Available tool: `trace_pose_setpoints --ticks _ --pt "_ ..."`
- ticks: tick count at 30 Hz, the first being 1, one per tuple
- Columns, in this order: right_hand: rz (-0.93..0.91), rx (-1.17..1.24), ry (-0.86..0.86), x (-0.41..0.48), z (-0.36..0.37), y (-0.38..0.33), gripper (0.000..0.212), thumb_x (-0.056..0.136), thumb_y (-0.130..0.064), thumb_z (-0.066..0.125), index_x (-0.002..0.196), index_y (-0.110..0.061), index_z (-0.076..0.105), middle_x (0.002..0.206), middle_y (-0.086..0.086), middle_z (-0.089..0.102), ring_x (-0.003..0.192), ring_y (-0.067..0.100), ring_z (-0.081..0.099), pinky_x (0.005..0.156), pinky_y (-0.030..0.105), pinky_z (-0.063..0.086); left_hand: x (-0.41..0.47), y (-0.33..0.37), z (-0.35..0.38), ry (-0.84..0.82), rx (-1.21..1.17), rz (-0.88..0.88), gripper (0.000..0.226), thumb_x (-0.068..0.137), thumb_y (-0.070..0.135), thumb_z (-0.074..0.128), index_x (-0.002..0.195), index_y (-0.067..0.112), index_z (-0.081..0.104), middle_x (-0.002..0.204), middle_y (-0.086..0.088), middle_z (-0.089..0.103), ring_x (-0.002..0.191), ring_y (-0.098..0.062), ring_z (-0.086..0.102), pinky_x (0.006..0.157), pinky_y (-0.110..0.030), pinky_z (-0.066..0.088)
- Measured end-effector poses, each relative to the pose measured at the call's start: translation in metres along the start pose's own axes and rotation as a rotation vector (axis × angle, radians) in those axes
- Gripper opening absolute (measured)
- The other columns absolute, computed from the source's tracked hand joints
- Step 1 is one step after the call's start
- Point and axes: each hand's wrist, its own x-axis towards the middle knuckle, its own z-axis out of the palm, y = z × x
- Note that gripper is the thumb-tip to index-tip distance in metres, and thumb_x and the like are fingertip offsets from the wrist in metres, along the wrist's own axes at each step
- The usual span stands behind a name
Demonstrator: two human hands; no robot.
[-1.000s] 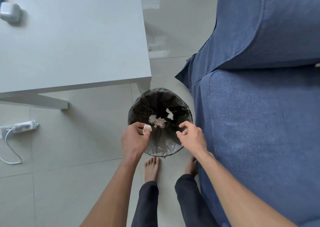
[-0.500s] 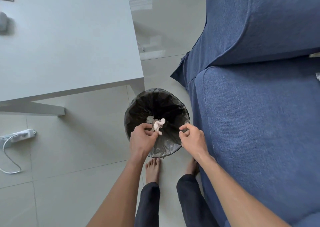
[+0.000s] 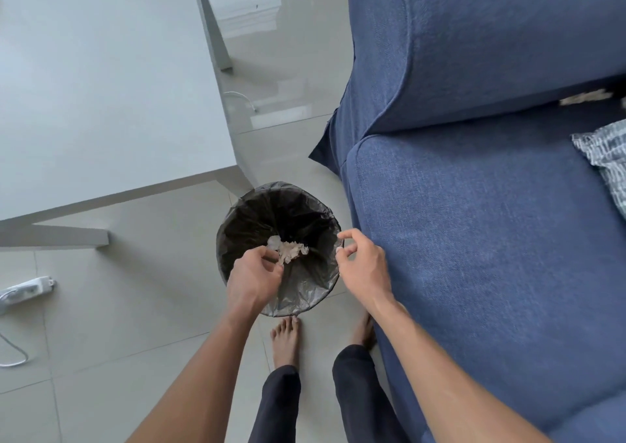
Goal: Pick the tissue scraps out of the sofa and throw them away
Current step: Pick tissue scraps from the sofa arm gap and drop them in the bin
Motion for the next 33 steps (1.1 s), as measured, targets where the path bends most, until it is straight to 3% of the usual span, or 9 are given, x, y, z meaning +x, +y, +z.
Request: trace_pose_setpoints --ticks 4,9,16,22,25,28,33 --pt "-0.072 0.002 0.064 0.014 -0.045 -0.005 0.023 0.095 -0.016 0.058 0.116 -0.020 0.067 0.073 -0.013 0.061 0.080 0.020 0.061 0.070 0.030 0.043 -0.009 0.044 -0.002 0.085 0.099 0.142 0.021 0.095 0.030 0.063 0.113 0.024 0.072 0.097 0.006 0.076 0.094 -0.018 0.072 0.086 -0.038 0.058" --pt "-0.204 -0.051 0.124 0.044 -0.128 -0.001 0.021 0.098 -0.022 0.057 0.117 -0.025 0.065 0.078 -0.009 0.064 0.070 0.012 0.059 0.060 0.029 0.047 -0.020 0.131 0.014 0.191 0.078 0.316 0.023 0.096 0.041 0.059 0.110 0.026 0.069 0.085 0.012 0.073 0.083 -0.017 0.073 0.080 -0.039 0.059" --pt "-0.118 -0.011 0.308 0.100 -0.239 0.048 0.017 0.097 -0.020 0.059 0.112 -0.023 0.066 0.071 -0.010 0.064 0.064 0.009 0.057 0.060 0.030 0.047 -0.018 0.243 0.076 0.215 0.166 0.535 0.031 0.100 0.047 0.052 0.118 0.025 0.063 0.098 0.011 0.073 0.088 -0.018 0.071 0.072 -0.033 0.048" --pt "-0.048 -0.020 0.377 0.137 -0.310 0.112 0.018 0.099 -0.020 0.059 0.116 -0.020 0.066 0.073 -0.010 0.063 0.064 0.004 0.055 0.056 0.023 0.041 -0.008 0.318 0.141 0.225 0.198 0.598 0.021 0.100 0.041 0.054 0.110 0.026 0.064 0.086 0.014 0.067 0.078 -0.014 0.064 0.066 -0.029 0.039" --pt "-0.033 -0.033 0.427 0.158 -0.346 0.135 0.023 0.099 -0.019 0.060 0.120 -0.015 0.065 0.077 -0.009 0.063 0.076 0.013 0.062 0.070 0.029 0.050 -0.004 0.352 0.174 0.223 0.189 0.631 0.017 0.099 0.038 0.056 0.107 0.026 0.065 0.081 0.016 0.062 0.071 -0.009 0.055 0.063 -0.026 0.036" --pt "0.003 -0.026 0.423 0.187 -0.375 0.148 0.033 0.099 -0.022 0.059 0.130 -0.011 0.060 0.095 0.001 0.067 0.099 0.022 0.064 0.087 0.034 0.049 -0.001 0.381 0.203 0.195 0.190 0.689 0.017 0.099 0.036 0.056 0.108 0.025 0.065 0.084 0.015 0.064 0.073 -0.008 0.055 0.065 -0.027 0.039" --pt "0.087 -0.093 0.414 0.236 -0.398 0.157 0.037 0.099 -0.021 0.057 0.128 0.001 0.056 0.119 0.022 0.063 0.114 0.038 0.059 0.096 0.042 0.046 0.013 0.423 0.239 0.120 0.160 0.711 0.018 0.099 0.032 0.056 0.111 0.023 0.066 0.076 0.011 0.064 0.076 -0.016 0.062 0.066 -0.029 0.044"
